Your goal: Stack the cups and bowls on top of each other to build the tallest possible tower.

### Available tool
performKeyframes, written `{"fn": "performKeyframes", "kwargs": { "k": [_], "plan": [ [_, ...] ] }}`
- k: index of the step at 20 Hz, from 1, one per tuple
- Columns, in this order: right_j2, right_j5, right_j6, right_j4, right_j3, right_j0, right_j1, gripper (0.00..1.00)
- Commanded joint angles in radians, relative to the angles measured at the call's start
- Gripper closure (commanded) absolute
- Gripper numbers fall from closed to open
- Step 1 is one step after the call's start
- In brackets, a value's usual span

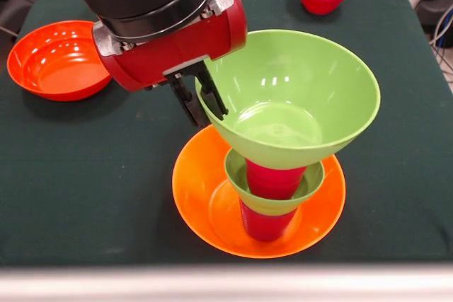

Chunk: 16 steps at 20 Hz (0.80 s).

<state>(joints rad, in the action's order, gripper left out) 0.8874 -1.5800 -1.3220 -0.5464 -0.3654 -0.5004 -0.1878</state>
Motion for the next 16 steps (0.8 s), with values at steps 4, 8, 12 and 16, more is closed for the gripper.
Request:
{"fn": "performKeyframes", "kwargs": {
  "k": [4,8,12,16],
  "plan": [
    [0.008,-0.079,0.362,-0.049,-0.059,-0.025,-0.019,1.0],
    [0.003,-0.082,0.351,-0.052,-0.062,-0.026,-0.02,0.0],
    [0.001,-0.089,0.346,-0.05,-0.064,-0.027,-0.02,0.0],
    [-0.002,-0.085,0.34,-0.047,-0.071,-0.029,-0.021,0.0]
  ]
}}
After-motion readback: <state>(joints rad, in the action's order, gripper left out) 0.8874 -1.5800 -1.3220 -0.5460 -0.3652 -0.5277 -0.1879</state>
